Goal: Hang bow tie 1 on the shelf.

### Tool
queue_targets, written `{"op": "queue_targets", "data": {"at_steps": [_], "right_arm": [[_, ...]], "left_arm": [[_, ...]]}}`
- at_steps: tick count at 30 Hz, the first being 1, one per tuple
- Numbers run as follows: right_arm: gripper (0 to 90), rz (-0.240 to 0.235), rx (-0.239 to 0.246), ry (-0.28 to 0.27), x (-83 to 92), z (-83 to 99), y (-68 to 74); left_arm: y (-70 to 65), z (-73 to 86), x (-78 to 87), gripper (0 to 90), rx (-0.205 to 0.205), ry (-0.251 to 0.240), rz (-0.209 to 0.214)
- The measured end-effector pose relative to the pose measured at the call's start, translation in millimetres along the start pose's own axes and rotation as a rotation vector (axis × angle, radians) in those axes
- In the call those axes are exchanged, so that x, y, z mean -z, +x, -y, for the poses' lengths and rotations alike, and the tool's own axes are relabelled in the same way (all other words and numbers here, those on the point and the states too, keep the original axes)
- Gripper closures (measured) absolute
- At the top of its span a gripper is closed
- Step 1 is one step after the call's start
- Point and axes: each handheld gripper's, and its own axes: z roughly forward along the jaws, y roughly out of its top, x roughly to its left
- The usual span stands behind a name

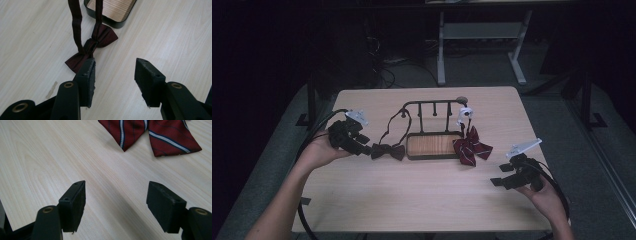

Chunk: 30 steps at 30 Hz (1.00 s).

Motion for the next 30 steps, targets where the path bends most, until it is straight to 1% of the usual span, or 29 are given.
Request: {"op": "queue_targets", "data": {"at_steps": [2,3,4,7,9,13,16,23,27,30], "right_arm": [[31.3,0.002,-0.001,0.0,-0.2,0.1,0.2],[31.3,0.002,-0.002,0.0,-0.4,0.0,0.3],[31.3,0.002,-0.002,0.001,-0.4,0.0,0.4],[31.3,0.003,0.002,0.004,-0.6,0.2,0.1],[31.3,0.004,0.001,0.004,-0.3,0.4,0.0],[31.3,0.003,0.0,0.004,-0.1,0.7,-0.6],[31.3,0.003,0.001,0.004,-0.3,0.8,-0.6],[31.3,0.003,0.001,0.004,-0.8,0.6,-0.3],[31.3,0.002,0.003,0.004,-0.7,0.9,-0.3],[31.3,0.002,0.001,0.005,-1.1,1.1,-0.2]], "left_arm": [[-0.5,2.0,-0.7,51.0,-0.002,-0.006,0.001],[-0.6,2.7,-0.3,51.0,-0.003,-0.002,0.009],[-1.3,3.9,-1.0,51.0,-0.001,-0.009,0.006],[-2.1,6.8,-1.8,49.8,0.0,-0.006,0.006],[-2.4,8.8,-2.8,49.4,0.004,-0.013,0.006],[-2.0,12.9,-6.7,47.8,0.002,0.0,0.014],[-3.0,15.8,-9.9,46.9,0.008,-0.004,0.021],[-5.8,22.2,-17.5,45.1,0.005,0.005,0.025],[-7.5,26.3,-20.8,44.1,0.013,0.0,0.03],[-9.8,29.1,-24.2,43.6,0.006,0.0,0.029]]}}
